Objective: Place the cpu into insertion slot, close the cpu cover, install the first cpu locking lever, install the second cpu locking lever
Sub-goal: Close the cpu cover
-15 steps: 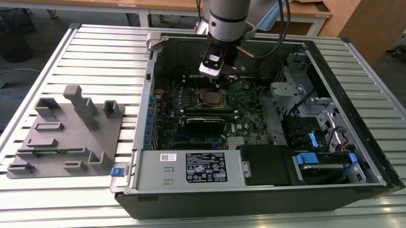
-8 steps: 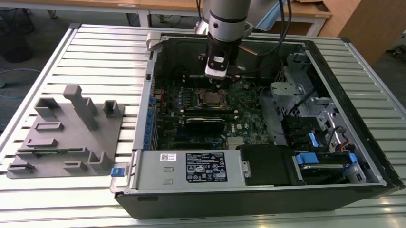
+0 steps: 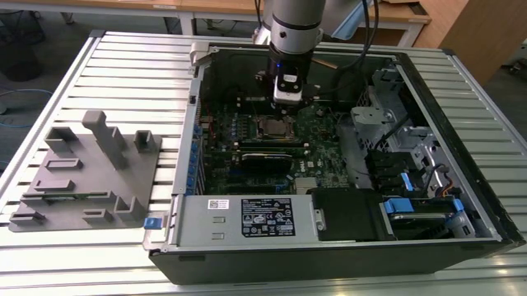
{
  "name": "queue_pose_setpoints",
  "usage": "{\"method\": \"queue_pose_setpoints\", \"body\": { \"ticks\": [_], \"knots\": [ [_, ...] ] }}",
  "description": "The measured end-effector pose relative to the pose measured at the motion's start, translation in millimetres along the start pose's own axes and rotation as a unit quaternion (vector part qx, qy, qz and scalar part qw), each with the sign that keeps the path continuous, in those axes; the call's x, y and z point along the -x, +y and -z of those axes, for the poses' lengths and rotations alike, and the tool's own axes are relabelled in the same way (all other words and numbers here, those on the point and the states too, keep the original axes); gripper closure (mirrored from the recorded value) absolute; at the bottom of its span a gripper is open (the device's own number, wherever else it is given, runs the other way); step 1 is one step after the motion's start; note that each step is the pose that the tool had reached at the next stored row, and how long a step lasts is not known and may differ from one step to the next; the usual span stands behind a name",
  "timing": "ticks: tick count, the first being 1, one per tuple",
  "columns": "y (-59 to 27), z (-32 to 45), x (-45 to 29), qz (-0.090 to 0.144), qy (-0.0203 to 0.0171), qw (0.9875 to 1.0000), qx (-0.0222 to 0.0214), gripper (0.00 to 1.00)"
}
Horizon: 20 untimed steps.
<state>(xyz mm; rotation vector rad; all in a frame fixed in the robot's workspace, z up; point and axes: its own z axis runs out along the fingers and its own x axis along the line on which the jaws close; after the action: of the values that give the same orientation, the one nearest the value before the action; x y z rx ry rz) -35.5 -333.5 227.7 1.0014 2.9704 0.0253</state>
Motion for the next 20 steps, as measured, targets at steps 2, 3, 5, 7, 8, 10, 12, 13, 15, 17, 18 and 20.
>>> {"method": "queue_pose_setpoints", "body": {
  "ticks": [2, 3, 5, 7, 8, 10, 12, 13, 15, 17, 18, 20],
  "knots": [
    [0.0, 0.0, 0.0, 0.001, 0.0001, 1.0, 0.0, 0.89],
    [0.0, 0.0, 0.0, 0.001, 0.0001, 1.0, 0.0, 0.89],
    [0.0, 0.0, 0.0, 0.001, 0.0001, 1.0, 0.0, 0.89],
    [0.0, -0.1, 0.0, 0.003, 0.0001, 1.0, 0.0001, 0.89],
    [0.0, -0.1, 0.0, 0.007, 0.0002, 1.0, 0.0001, 0.89],
    [0.0, -0.3, 0.0, 0.022, 0.0004, 0.9998, 0.0001, 0.89],
    [0.0, -0.5, 0.0, 0.04, 0.0007, 0.9992, 0.0001, 0.89],
    [0.0, -0.5, 0.0, 0.049, 0.0009, 0.9988, 0.0001, 0.89],
    [0.0, -0.6, 0.0, 0.066, 0.0012, 0.9978, 0.0001, 0.89],
    [0.0, -0.6, 0.0, 0.075, 0.0013, 0.9972, 0.0001, 0.89],
    [0.0, -0.6, 0.0, 0.075, 0.0014, 0.9972, 0.0001, 0.89],
    [0.0, -0.7, 0.0, 0.075, 0.0013, 0.9971, 0.0002, 0.89]
  ]
}}
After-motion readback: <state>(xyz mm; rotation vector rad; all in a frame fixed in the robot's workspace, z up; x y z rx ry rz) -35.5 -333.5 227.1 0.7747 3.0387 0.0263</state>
